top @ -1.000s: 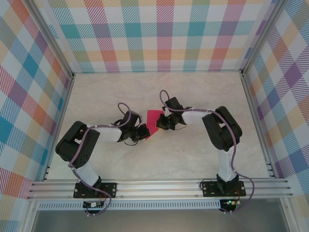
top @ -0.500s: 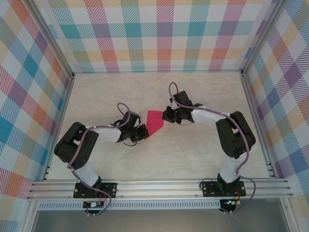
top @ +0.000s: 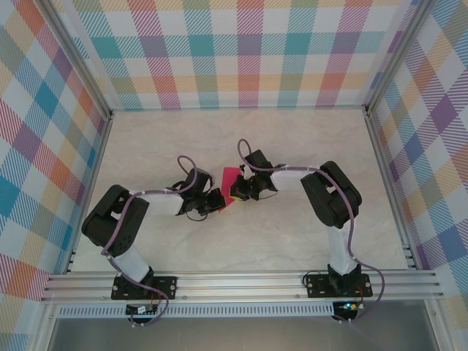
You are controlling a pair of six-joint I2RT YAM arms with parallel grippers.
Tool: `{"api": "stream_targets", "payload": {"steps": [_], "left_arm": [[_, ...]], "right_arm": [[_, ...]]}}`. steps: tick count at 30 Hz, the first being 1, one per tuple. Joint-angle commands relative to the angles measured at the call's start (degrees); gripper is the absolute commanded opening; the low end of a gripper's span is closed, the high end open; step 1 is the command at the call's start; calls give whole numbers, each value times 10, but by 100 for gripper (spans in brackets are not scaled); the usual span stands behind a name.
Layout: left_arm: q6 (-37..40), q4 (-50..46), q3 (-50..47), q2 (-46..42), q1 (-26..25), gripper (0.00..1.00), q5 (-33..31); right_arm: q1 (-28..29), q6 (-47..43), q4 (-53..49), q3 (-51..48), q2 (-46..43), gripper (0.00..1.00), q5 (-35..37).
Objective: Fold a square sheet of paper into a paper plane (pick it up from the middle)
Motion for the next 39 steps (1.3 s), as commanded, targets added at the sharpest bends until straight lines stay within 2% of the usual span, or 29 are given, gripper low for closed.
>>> {"api": "stream_targets", "payload": {"steps": [1,8,15,19,21,26,29,33,39], "left_arm": [[19,-69,-25,-16,-3,4,-18],[33,-68,-53,-52,-3,5,23],[49,-108,-57,-63,-3,5,3],[51,-126,-48,-103,-4,7,-8],[51,-129,-42,-131,-4,12,-14],[59,-130,-31,-186,-3,33,-52],[65,-129,-26,-197,-5,41,-82],[58,-122,-20,-192,-5,52,-120],[41,-103,-20,-181,-4,60,-144]], "right_arm": [[-5,5,-41,12,20,2,28],[-8,8,-58,15,29,2,38],[-8,9,-62,19,26,3,29],[-7,9,-54,17,-18,5,16],[-8,7,-51,8,-57,9,31],[-11,4,-78,-25,-150,46,136],[-20,9,-80,-53,-174,58,168],[-41,14,-56,-76,-166,60,137],[-45,4,5,-67,-115,54,50]]}}
